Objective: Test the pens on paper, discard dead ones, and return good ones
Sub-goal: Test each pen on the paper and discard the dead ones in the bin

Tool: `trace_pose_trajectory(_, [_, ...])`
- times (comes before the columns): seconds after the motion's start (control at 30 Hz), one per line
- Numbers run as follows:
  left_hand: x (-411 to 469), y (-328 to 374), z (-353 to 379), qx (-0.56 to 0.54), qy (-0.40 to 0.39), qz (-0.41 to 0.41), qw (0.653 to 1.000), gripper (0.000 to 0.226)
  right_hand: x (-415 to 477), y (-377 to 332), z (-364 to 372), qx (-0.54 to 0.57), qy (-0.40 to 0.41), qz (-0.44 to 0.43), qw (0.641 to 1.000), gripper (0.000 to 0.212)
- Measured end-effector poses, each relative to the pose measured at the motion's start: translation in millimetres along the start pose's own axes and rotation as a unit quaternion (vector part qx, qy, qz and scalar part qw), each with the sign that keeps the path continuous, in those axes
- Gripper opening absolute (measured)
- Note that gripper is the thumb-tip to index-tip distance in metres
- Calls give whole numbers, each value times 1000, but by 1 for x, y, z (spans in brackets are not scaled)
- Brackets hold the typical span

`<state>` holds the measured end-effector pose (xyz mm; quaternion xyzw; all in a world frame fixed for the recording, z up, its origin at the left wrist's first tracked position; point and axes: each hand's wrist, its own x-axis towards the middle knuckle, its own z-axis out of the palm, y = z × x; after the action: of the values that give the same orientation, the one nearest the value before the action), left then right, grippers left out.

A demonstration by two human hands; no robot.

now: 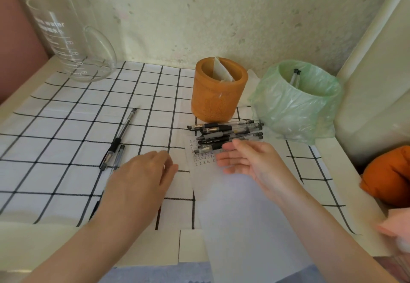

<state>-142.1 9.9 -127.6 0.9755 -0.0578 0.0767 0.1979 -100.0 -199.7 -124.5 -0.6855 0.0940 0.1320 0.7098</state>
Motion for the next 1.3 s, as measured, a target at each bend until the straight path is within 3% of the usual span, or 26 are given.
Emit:
trace_pose_trajectory(0.07, [-1, -14, 1, 70, 30, 13, 997, 12, -1, 0, -1, -25, 7, -9, 1000, 24])
trace_pose_trajectory(0.17, [-5, -30, 5, 155, 38, -15, 987, 25, -1, -2, -2, -41, 14, -26, 999, 22])
trace_pose_trajectory(0.3, [-10, -34, 11, 169, 29, -8, 985, 46, -1, -2, -1, -41, 6, -34, 999, 22])
trace_pose_trajectory(0.43, [-7, -26, 13, 68, 41, 7, 997, 58, -2, 2, 0, -45, -6, -38, 998, 20])
trace_pose_trajectory(0.57, [-3, -13, 13, -54, 57, 58, 995, 49, -2, 1, 3, -52, -15, -45, 998, 21])
trace_pose_trajectory(0.73, [2, 14, 2, -258, 94, 99, 956, 37, -12, -5, 10, -51, -118, -4, 992, 45])
trace_pose_trajectory(0.8, [1, 25, 0, -313, 91, 112, 939, 33, -16, -4, 15, -44, -174, 6, 984, 39])
trace_pose_trajectory(0.9, [-1, 37, 3, -354, 81, 112, 925, 33, -19, -1, 20, -32, -196, -17, 980, 32])
trace_pose_trajectory(1.0, [-3, 42, 6, -371, 69, 60, 924, 30, -17, -2, 16, 2, -140, -52, 989, 33])
trace_pose_trajectory(1.13, [-3, 37, 9, -383, -86, -52, 918, 7, -15, -8, 5, 70, -72, -84, 991, 27])
trace_pose_trajectory(1.3, [-8, 42, 10, -345, -102, -27, 933, 22, -20, -9, 6, 14, -95, -69, 993, 18])
